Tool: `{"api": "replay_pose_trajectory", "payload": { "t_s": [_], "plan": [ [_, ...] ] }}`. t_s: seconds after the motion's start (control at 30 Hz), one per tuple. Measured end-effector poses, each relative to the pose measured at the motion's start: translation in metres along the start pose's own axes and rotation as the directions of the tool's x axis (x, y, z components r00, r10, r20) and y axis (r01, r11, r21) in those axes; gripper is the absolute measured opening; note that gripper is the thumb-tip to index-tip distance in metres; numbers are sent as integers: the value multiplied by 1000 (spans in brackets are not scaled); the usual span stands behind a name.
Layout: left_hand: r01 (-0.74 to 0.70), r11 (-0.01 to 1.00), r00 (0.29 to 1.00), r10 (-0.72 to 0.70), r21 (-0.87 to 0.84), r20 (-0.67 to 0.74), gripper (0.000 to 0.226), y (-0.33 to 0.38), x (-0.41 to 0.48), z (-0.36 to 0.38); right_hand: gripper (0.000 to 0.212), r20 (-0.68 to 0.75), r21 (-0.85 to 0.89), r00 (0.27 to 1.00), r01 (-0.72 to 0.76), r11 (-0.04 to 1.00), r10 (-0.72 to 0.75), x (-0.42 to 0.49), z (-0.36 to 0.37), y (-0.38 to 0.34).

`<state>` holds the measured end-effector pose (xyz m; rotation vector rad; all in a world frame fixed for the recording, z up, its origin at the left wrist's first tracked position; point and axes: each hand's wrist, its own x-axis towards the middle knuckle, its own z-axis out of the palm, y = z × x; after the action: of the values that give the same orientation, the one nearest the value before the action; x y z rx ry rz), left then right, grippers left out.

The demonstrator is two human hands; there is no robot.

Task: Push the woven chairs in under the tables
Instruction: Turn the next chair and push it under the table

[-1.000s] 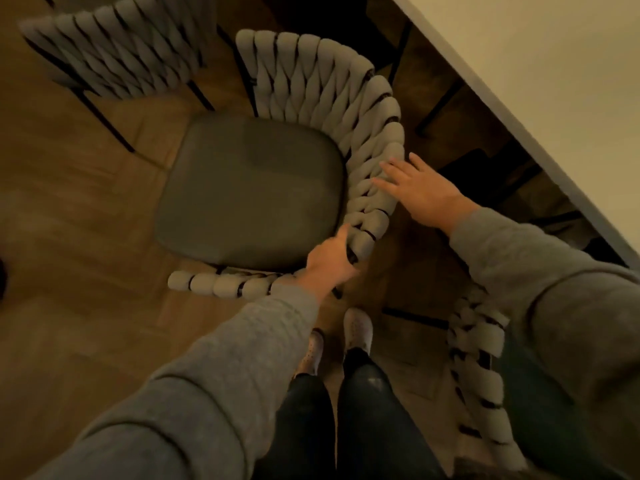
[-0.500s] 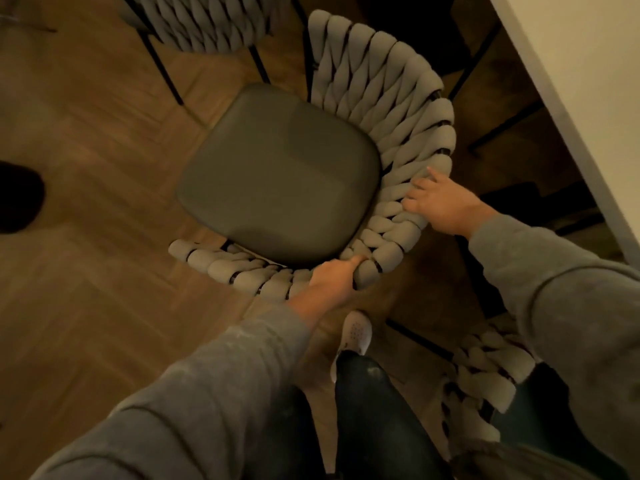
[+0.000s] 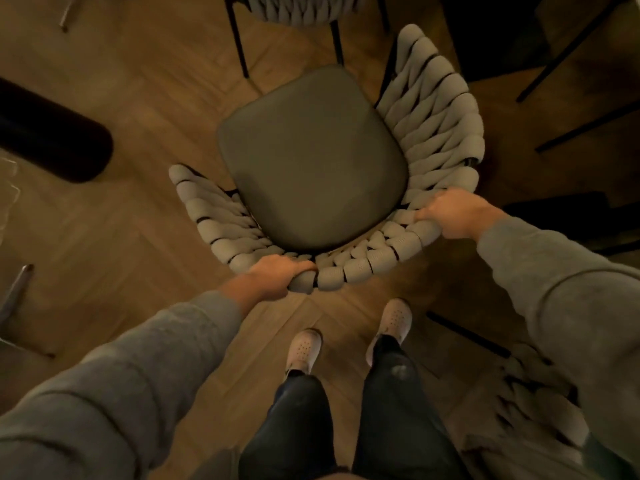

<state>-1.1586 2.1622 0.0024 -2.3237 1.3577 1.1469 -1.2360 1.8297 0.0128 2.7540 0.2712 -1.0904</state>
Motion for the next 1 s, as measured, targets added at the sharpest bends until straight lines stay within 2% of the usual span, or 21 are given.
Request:
{"api": "replay_pose_trajectory", "payload": {
  "t_s": [0.1, 0.2, 0.33, 0.5, 0.67, 0.8, 0.9, 1.0],
  "plan": [
    [-10, 999, 1000, 10, 40, 6, 57, -27, -14, 7, 34, -75, 46, 997, -25, 999, 28, 4, -3, -33],
    [-28, 988, 999, 25, 150, 26, 62, -51, -34, 20, 28, -100, 95, 993, -61, 994, 70, 1, 5, -72],
    [-94, 964, 995, 81, 250, 63, 58, -80, -64, 42, 23, -114, 198, 988, -84, 977, 108, -19, 20, -139],
    [-136, 893, 991, 113, 430, 79, 59, -103, -97, 75, 28, -54, 281, 992, -96, 955, 115, -48, 36, -221],
    [-58, 846, 996, 11, 530, 92, 72, -95, -133, 105, 36, -15, 368, 993, -104, 924, 118, -79, 57, -299],
    [-105, 849, 994, 103, 517, 33, 82, -58, -153, 141, 38, 1, 380, 994, -102, 919, 110, -101, 76, -345],
    [-135, 858, 990, 137, 495, 33, 72, -40, -154, 160, 40, -27, 457, 995, -71, 887, 94, -119, 91, -371],
    [-228, 785, 974, 180, 576, 140, 64, -41, -151, 163, 54, -73, 567, 990, -58, 822, 120, -139, 111, -378]
  ]
}}
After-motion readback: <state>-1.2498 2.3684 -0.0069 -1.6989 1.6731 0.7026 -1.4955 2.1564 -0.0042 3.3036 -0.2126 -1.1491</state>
